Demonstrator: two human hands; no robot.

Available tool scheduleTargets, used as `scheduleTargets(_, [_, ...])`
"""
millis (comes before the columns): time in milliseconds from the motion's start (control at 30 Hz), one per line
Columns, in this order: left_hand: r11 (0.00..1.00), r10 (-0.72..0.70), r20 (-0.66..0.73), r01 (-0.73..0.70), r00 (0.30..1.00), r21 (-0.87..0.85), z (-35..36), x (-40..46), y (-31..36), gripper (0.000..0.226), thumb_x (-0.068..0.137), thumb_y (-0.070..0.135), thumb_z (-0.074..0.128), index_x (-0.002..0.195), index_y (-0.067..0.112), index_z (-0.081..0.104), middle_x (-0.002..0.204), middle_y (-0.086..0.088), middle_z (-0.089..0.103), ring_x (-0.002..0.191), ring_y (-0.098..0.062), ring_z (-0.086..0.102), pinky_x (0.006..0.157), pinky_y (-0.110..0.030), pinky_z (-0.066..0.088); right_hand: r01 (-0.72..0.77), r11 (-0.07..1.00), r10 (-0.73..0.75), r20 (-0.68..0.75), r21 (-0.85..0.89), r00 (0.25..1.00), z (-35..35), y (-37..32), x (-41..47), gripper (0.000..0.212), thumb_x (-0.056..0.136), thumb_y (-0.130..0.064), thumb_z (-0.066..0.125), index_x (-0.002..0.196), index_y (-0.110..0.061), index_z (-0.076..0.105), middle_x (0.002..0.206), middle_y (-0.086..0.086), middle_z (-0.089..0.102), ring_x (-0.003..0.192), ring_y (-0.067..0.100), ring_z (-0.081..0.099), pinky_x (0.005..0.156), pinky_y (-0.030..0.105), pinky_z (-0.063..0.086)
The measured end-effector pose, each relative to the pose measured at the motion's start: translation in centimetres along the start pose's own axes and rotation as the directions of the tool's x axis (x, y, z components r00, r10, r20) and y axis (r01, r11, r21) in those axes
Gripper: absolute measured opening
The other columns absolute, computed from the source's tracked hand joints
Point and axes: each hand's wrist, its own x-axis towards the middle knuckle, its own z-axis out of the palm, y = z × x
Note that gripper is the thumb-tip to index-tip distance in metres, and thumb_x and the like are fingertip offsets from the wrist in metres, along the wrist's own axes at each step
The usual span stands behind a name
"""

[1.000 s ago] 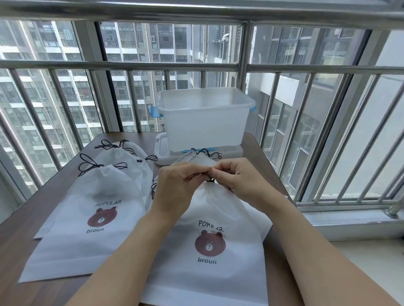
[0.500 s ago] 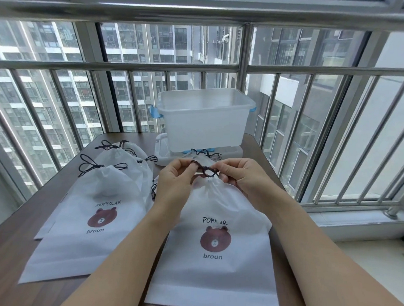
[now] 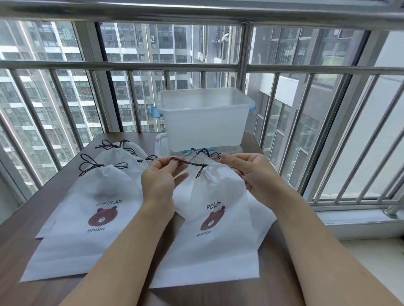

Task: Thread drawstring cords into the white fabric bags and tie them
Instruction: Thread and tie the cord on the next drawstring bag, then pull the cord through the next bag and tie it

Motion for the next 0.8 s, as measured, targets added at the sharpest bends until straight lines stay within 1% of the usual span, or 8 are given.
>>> scheduleTargets(33, [1.000,0.003,0.016,-0.003,1.000,0.012,0.0,-0.1,0.0,0.016,0.098,0.004,0.057,0.085,0.009,0.064,0.080,-0.003,0.073,0.076,-0.016,0.072,0.063,-0.026,0.058,-0.002,0.999,0.002,0.012,-0.047,1.000,-0.1,0.0,-0.1,0.053,0.059,-0.051,0.091,0.088,-0.008,0.080,0.080,0.023,0.055,0.067,0.035,0.050,0.066,0.032,0.044])
scheduleTargets(67, [1.000,0.002,0.039,-0.003,0.999,0.027,0.1,-0.2,-0.1,0.015,0.098,0.005,0.056,0.085,0.010,0.062,0.082,-0.004,0.073,0.078,-0.017,0.072,0.067,-0.028,0.059,0.009,0.992,-0.005,0.034,-0.123,0.999,0.0,0.0,-0.3,0.054,0.059,-0.055,0.090,0.090,-0.011,0.080,0.086,0.026,0.063,0.108,0.052,0.058,0.074,0.033,0.050])
scheduleTargets(100, [0.999,0.000,0.070,-0.003,0.998,0.051,0.2,-0.3,-0.2,0.014,0.099,0.006,0.055,0.087,0.011,0.059,0.084,-0.005,0.073,0.079,-0.018,0.071,0.072,-0.031,0.059,0.014,0.977,0.000,0.068,-0.213,0.998,0.0,0.1,-0.4,0.054,0.060,-0.057,0.089,0.092,-0.014,0.081,0.089,0.023,0.066,0.086,0.011,0.038,0.077,0.030,0.048])
scheduleTargets(200, [0.981,-0.035,0.173,0.001,0.984,0.195,0.3,-0.6,-0.2,0.006,0.098,0.011,0.054,0.097,0.016,0.057,0.101,-0.008,0.073,0.091,-0.021,0.072,0.079,-0.031,0.054,-0.009,0.944,0.053,0.122,-0.331,0.991,0.3,0.2,-0.7,0.022,0.072,-0.027,0.090,0.086,-0.015,0.079,0.073,0.004,0.062,0.065,0.009,0.054,0.058,0.018,0.043])
scheduleTargets(367, [0.888,-0.089,0.372,-0.096,0.924,0.449,0.2,-1.3,-0.4,0.049,0.076,0.024,0.083,0.118,0.022,0.058,0.107,-0.003,0.071,0.092,-0.017,0.071,0.076,-0.034,0.060,0.016,1.000,-0.016,0.010,-0.004,1.000,0.2,0.2,-0.5,0.021,0.083,0.011,0.069,0.080,-0.009,0.076,0.075,0.009,0.067,0.066,0.019,0.061,0.059,0.026,0.053])
scheduleTargets(600, [0.853,0.035,0.343,-0.207,0.939,0.480,0.4,-1.0,3.3,0.029,0.083,-0.003,0.075,0.106,0.009,0.064,0.083,-0.011,0.067,0.059,-0.009,0.066,0.057,-0.024,0.054,0.023,0.974,-0.021,-0.012,0.227,1.000,0.5,0.1,0.6,0.022,0.087,-0.013,0.071,0.109,-0.010,0.070,0.086,0.000,0.075,0.071,0.009,0.070,0.064,0.018,0.056])
scheduleTargets(700, [0.709,0.102,0.344,-0.311,0.934,0.633,-0.8,-0.5,7.6,0.028,0.081,0.005,0.079,0.103,0.016,0.066,0.079,-0.002,0.071,0.060,-0.007,0.066,0.059,-0.025,0.054,0.075,0.996,-0.079,-0.078,-0.057,0.994,1.4,1.2,0.4,0.032,0.088,-0.035,0.073,0.113,-0.015,0.071,0.101,-0.003,0.074,0.086,0.010,0.067,0.066,0.015,0.052])
scheduleTargets(800, [0.441,0.146,0.350,-0.377,0.925,0.814,-3.8,1.3,10.7,0.024,0.080,0.009,0.081,0.097,0.018,0.067,0.085,0.002,0.074,0.075,-0.013,0.069,0.074,-0.033,0.058,0.110,0.791,-0.110,0.038,-0.602,0.993,1.7,2.9,0.1,0.063,0.078,-0.045,0.084,0.133,-0.025,0.061,0.126,-0.010,0.061,0.113,0.009,0.058,0.086,0.020,0.048])
